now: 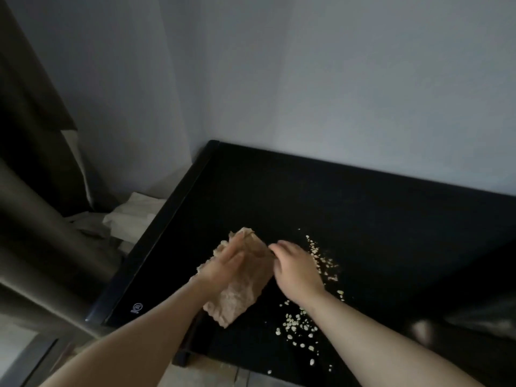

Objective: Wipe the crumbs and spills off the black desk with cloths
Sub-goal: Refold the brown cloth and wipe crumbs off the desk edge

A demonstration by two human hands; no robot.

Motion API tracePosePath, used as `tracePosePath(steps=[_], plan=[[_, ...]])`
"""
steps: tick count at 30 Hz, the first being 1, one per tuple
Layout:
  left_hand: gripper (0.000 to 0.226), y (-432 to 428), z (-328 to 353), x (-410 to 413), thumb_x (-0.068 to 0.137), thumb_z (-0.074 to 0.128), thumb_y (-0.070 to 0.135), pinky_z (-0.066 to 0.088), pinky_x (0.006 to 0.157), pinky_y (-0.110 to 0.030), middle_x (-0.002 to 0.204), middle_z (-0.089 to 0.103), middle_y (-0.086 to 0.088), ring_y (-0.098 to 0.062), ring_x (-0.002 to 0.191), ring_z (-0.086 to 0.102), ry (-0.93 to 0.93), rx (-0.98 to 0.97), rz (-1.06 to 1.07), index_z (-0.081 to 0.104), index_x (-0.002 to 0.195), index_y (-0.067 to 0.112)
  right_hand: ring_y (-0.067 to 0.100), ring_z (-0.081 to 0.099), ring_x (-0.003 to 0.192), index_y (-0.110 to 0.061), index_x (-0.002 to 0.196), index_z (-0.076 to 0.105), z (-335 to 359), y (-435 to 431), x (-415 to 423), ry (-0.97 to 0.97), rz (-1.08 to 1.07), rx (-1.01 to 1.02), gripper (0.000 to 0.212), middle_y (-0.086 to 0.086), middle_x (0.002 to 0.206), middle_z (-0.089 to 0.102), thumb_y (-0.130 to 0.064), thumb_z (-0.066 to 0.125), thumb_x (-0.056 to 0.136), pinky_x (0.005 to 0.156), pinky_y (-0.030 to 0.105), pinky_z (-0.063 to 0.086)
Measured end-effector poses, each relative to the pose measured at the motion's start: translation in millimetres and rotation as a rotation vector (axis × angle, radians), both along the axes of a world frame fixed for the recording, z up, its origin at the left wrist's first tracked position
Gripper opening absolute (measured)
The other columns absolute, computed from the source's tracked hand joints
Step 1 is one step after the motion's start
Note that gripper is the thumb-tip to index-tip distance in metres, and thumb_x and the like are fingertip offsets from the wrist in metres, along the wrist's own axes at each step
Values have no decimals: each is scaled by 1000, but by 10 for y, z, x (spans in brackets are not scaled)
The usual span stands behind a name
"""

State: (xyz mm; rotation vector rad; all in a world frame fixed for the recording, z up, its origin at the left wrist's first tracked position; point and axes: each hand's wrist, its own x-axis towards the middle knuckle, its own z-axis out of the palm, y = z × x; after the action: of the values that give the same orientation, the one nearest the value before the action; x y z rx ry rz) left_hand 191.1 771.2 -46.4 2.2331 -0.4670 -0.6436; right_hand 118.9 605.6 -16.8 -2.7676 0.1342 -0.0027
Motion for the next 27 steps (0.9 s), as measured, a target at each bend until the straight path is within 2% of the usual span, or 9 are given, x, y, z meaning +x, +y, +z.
tracePosePath(steps=[2,5,7,10,13,16,20,23,27], plan=[[43,332,-4,27,101,31,30,23,113,-32,153,24,8,-12,139,26,-170,127,91,23,141,45,19,15,143,-29,141,38,-63,361,32,-26,63,-12,42,0,155,22,-33,36,99,113,35,15],[53,937,-137,-85,100,23,41,2,117,-39,158,3,6,-16,145,-5,-338,554,39,7,149,30,28,-9,144,-44,145,15,-169,750,175,155,70,-55,53,1,158,-10,-54,29,95,115,52,1],[58,1137,-198,-189,99,20,47,-6,116,-41,158,-9,6,-17,143,-15,-314,635,-38,-4,149,31,34,-21,141,-46,145,1,-285,941,212,335,83,-113,63,4,156,-21,-65,25,91,107,63,-9],[61,1224,-251,-201,98,17,50,-12,114,-41,156,-16,6,-17,141,-22,-308,668,-115,-14,147,30,34,-26,139,-41,146,-7,-463,1118,116,317,71,-230,69,5,155,-22,-68,21,88,103,66,-13],[62,1280,-254,-201,98,18,51,-15,113,-41,155,-20,4,-15,136,-28,-299,668,-172,-16,146,30,34,14,143,-38,143,27,-543,1003,-42,156,100,-311,55,4,156,18,-52,23,90,103,67,16],[63,1314,-242,-196,98,18,50,-16,112,-41,154,-22,4,-16,136,-28,-277,665,-207,-16,146,29,32,58,109,-27,114,62,-566,656,-136,-57,-21,-359,37,3,120,64,-33,48,80,84,56,46],[60,1343,-247,-184,100,24,42,-15,113,-38,156,-16,7,-15,141,-22,-261,545,-153,-10,148,29,32,63,82,-13,105,65,-451,771,60,-176,-235,-175,43,10,90,68,-17,75,64,69,44,53],[56,1382,-259,-173,101,31,29,-12,114,-30,158,1,8,-7,142,-12,-269,352,0,1,149,25,25,63,87,-26,107,64,-438,1360,138,-255,-94,-126,40,-2,97,69,-36,63,69,70,39,51],[55,1406,-288,-196,101,28,28,-13,112,-27,158,-2,7,-3,136,-19,-313,369,7,3,150,23,32,53,116,-39,111,58,-661,1508,-31,-157,-21,-312,41,-3,122,59,-55,44,76,94,60,38]])
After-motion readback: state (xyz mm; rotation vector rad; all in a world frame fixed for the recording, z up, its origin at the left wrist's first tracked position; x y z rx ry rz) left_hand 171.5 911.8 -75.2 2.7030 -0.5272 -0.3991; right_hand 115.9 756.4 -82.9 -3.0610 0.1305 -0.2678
